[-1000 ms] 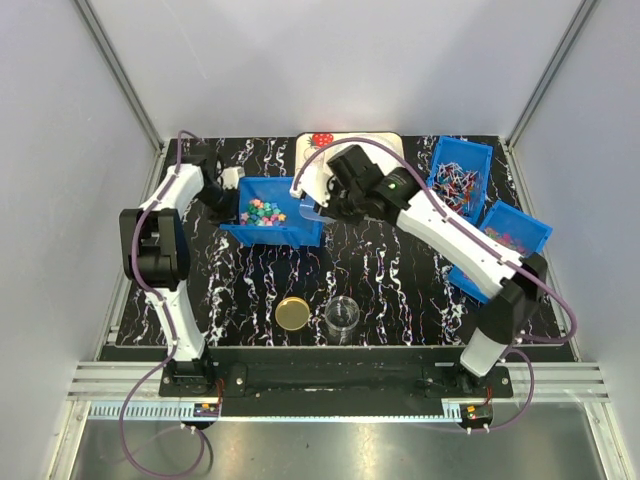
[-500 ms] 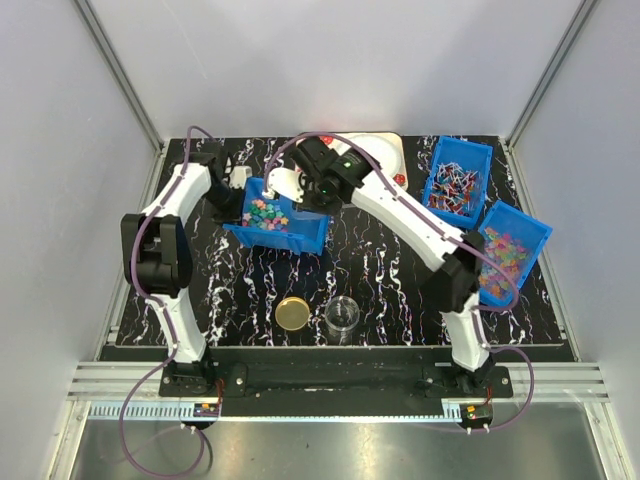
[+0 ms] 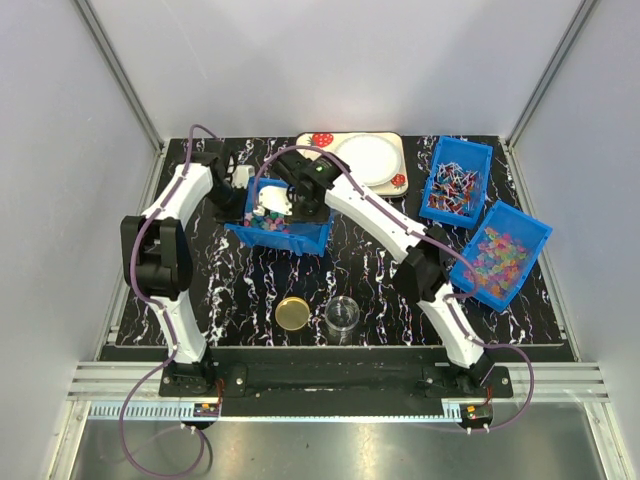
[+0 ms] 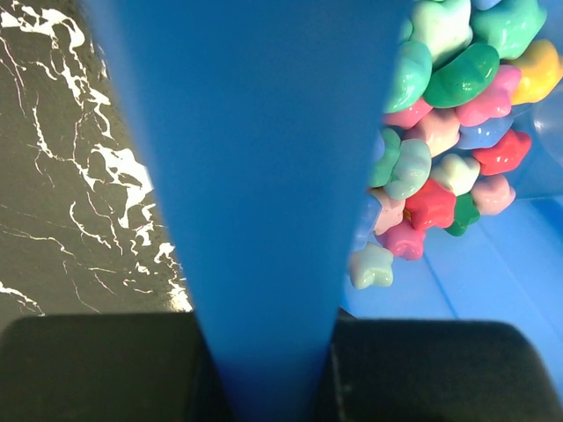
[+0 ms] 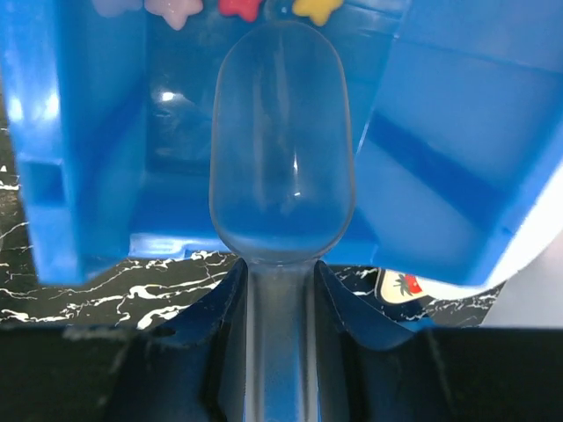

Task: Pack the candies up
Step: Pick up the storage box at the center of the board.

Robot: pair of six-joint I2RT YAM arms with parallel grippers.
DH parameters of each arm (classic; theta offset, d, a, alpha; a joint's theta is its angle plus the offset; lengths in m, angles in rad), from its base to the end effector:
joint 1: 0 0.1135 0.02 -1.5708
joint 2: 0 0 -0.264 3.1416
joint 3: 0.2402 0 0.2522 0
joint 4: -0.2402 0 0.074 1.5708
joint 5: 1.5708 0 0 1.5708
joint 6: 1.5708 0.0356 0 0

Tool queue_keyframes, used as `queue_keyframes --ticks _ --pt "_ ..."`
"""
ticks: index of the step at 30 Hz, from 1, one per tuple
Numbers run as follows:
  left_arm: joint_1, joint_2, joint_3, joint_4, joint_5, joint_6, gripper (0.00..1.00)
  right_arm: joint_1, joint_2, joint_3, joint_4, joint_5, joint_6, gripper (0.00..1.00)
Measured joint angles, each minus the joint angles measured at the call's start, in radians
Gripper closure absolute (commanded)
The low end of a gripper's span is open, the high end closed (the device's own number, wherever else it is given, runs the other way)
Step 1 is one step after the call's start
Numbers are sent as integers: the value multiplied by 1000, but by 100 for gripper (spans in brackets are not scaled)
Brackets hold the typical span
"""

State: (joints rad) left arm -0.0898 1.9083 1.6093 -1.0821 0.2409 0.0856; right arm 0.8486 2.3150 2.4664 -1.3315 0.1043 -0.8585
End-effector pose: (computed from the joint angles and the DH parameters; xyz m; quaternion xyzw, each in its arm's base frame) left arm 0.3774 -0.0425 0.2412 0.0979 0.9835 -0.1198 0.0938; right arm 0.3159 0.3529 0.3028 -0.7316 0.6516 -0.0521 0.1936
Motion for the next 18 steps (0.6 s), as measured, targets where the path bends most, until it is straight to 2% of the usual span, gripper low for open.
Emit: queue_keyframes --ticks 18 --pt "-29 -22 -33 -3 -38 3 100 14 93 58 -1 -55 -37 100"
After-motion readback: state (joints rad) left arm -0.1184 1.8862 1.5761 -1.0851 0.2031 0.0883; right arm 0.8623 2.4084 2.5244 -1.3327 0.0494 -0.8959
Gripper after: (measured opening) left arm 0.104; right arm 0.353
